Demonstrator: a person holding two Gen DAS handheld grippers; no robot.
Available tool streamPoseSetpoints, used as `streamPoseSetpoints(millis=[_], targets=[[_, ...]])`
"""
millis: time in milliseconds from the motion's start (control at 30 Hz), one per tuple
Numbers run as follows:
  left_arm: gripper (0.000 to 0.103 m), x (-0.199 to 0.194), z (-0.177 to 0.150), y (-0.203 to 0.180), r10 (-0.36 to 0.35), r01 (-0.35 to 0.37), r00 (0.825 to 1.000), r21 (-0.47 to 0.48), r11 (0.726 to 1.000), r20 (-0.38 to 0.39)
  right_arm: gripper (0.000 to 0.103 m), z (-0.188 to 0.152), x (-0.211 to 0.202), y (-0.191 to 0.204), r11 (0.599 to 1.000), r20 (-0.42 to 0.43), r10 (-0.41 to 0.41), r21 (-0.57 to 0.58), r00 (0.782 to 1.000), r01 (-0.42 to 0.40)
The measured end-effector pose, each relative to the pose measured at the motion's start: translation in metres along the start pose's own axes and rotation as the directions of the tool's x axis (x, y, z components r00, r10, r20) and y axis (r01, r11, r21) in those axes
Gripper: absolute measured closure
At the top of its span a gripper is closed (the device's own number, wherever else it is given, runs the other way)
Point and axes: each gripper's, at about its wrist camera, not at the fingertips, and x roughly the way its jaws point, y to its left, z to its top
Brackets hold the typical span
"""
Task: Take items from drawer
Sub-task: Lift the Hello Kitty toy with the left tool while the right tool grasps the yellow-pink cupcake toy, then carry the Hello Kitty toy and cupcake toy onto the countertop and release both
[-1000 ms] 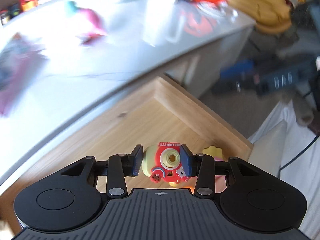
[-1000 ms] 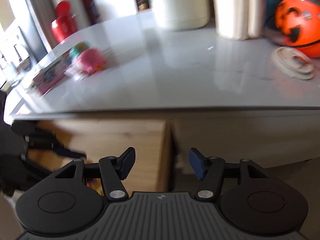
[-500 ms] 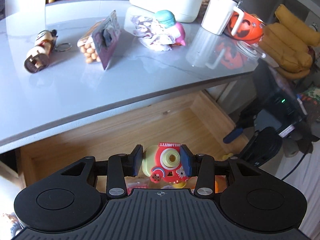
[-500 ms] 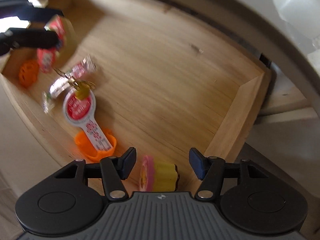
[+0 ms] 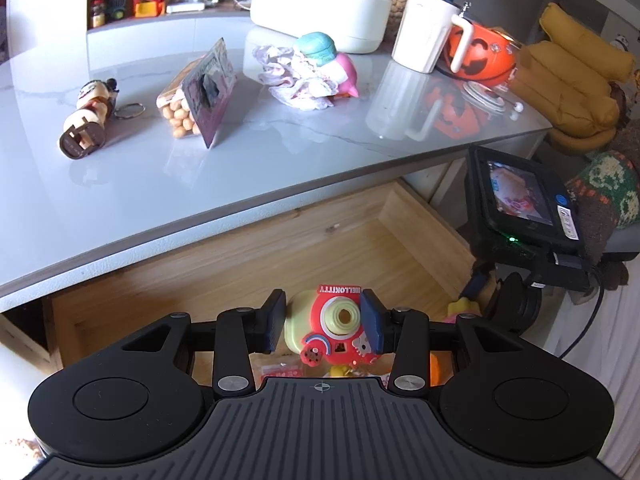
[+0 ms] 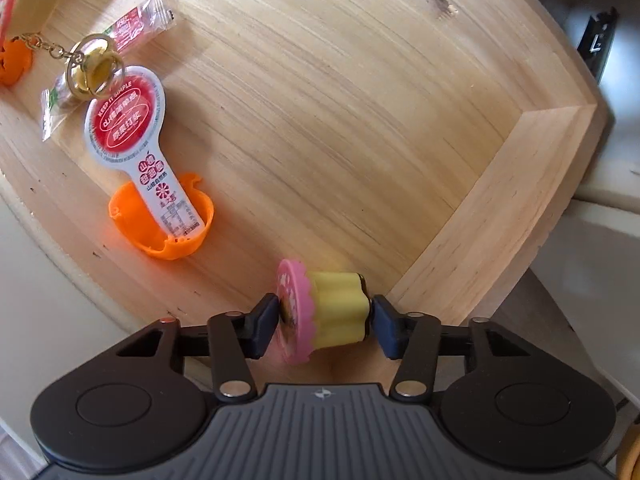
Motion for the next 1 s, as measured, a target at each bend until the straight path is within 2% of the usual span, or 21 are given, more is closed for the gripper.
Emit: streamPoseSetpoints(millis=[100,167,200,267,333,367,400,433,467,500,533,567,633,733,800,833,933,967,1000], targets=[[0.059,-0.005,-0.002,0.001,-0.004,0.004,1.000,-0.005,1.000,0.031,0.060,-0.010,-0.013,0.006,1.000,0.070,-0.007,-0.002,0.998,0.008],[0.059,-0.020,0.002,0.003,-0.027,0.029,0.997,-0.033,0.999,0.078,0.060,-0.021,-0.034,0.005,0.999,0.159,0.003,0.032,0.987,-0.008],[0.059,-0.033,0.008,0.005,-0.045,0.051,0.992,-0.051,0.997,0.120,0.060,-0.027,-0.050,0.002,0.998,0.217,0.014,0.057,0.976,-0.027],[0.059,-0.070,0.027,0.011,-0.064,0.081,0.970,-0.066,0.995,0.236,0.060,-0.040,-0.090,-0.006,0.990,0.348,0.058,0.097,0.936,-0.097],[0.059,-0.108,0.052,0.017,0.000,0.019,0.937,-0.051,0.998,0.350,0.060,-0.055,-0.145,-0.020,0.978,0.510,0.074,0.130,0.857,-0.162],[0.059,-0.123,0.063,0.020,0.042,-0.025,0.917,-0.048,0.999,0.397,0.060,-0.063,-0.171,-0.028,0.973,0.589,0.066,0.140,0.805,-0.183],[0.058,-0.137,0.076,0.025,0.098,-0.084,0.891,-0.053,0.995,0.444,0.060,-0.068,-0.197,-0.035,0.969,0.670,0.049,0.149,0.741,-0.199],[0.058,-0.144,0.086,0.031,0.151,-0.131,0.873,-0.074,0.989,0.465,0.060,-0.073,-0.217,-0.039,0.966,0.735,0.024,0.157,0.678,-0.204],[0.058,-0.145,0.094,0.041,0.198,-0.166,0.862,-0.110,0.980,0.467,0.060,-0.075,-0.235,-0.041,0.965,0.793,-0.006,0.163,0.609,-0.203],[0.058,-0.142,0.101,0.052,0.232,-0.181,0.860,-0.154,0.971,0.454,0.060,-0.075,-0.248,-0.043,0.965,0.833,-0.030,0.168,0.553,-0.200],[0.058,-0.135,0.104,0.064,0.258,-0.186,0.863,-0.200,0.962,0.434,0.060,-0.066,-0.261,-0.054,0.961,0.858,-0.037,0.172,0.513,-0.217],[0.058,-0.127,0.105,0.076,0.282,-0.194,0.867,-0.243,0.950,0.410,0.060,-0.059,-0.263,-0.057,0.953,0.874,-0.027,0.169,0.485,-0.252],[0.058,-0.104,0.100,0.093,0.327,-0.228,0.875,-0.290,0.929,0.358,0.060,-0.035,-0.260,-0.066,0.937,0.887,0.005,0.158,0.461,-0.313],[0.058,-0.070,0.087,0.112,0.356,-0.249,0.887,-0.343,0.906,0.294,0.060,0.004,-0.241,-0.057,0.935,0.891,0.014,0.149,0.454,-0.323],[0.058,-0.051,0.078,0.124,0.342,-0.233,0.902,-0.370,0.899,0.263,0.060,0.025,-0.221,-0.048,0.937,0.887,0.014,0.149,0.461,-0.316],[0.058,-0.043,0.075,0.128,0.339,-0.234,0.907,-0.372,0.898,0.248,0.060,0.036,-0.216,-0.046,0.938,0.881,0.014,0.152,0.473,-0.310],[0.058,-0.028,0.070,0.134,0.348,-0.256,0.911,-0.358,0.898,0.221,0.060,0.055,-0.195,-0.035,0.949,0.865,-0.033,0.184,0.500,-0.255],[0.058,-0.024,0.068,0.136,0.347,-0.253,0.909,-0.357,0.899,0.230,0.060,0.057,-0.191,-0.035,0.954,0.862,-0.054,0.194,0.504,-0.228],[0.060,-0.019,0.068,0.137,0.349,-0.257,0.911,-0.357,0.898,0.221,0.060,0.058,-0.188,-0.035,0.958,0.868,-0.067,0.194,0.492,-0.212]])
